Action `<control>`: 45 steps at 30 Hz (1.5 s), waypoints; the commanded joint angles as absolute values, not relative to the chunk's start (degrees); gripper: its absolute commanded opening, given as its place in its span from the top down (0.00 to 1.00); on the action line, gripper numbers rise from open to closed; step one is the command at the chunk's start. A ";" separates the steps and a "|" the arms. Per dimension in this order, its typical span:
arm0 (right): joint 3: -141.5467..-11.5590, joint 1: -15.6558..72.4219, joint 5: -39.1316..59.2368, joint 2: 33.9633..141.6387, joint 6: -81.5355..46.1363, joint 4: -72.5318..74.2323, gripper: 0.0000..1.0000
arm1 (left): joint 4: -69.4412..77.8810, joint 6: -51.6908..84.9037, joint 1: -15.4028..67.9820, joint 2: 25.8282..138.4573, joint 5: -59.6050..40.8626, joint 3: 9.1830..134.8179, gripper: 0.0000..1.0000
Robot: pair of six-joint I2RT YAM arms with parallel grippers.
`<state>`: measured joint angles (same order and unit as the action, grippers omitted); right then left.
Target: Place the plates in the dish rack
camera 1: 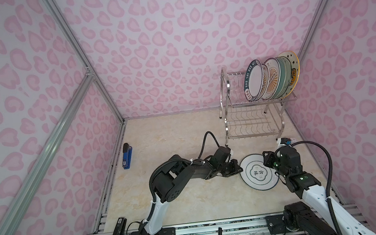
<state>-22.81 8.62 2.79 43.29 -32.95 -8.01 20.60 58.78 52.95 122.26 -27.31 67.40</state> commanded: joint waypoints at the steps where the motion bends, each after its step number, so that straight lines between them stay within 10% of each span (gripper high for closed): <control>1: -22.43 8.61 2.20 43.33 -32.43 -7.47 0.71 | 20.75 58.19 52.83 122.46 -27.03 68.18 0.97; 28: -25.16 9.26 8.04 47.59 -29.99 -3.23 0.52 | 7.13 43.69 33.98 97.39 -32.98 45.51 0.97; 45: -24.50 25.59 6.76 65.41 -38.41 16.07 0.49 | 11.94 39.02 14.15 84.92 -40.88 34.14 0.97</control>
<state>-23.94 23.75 6.50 62.61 -35.64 8.82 5.39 39.99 15.57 85.95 -34.89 34.92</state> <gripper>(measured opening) 0.507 0.080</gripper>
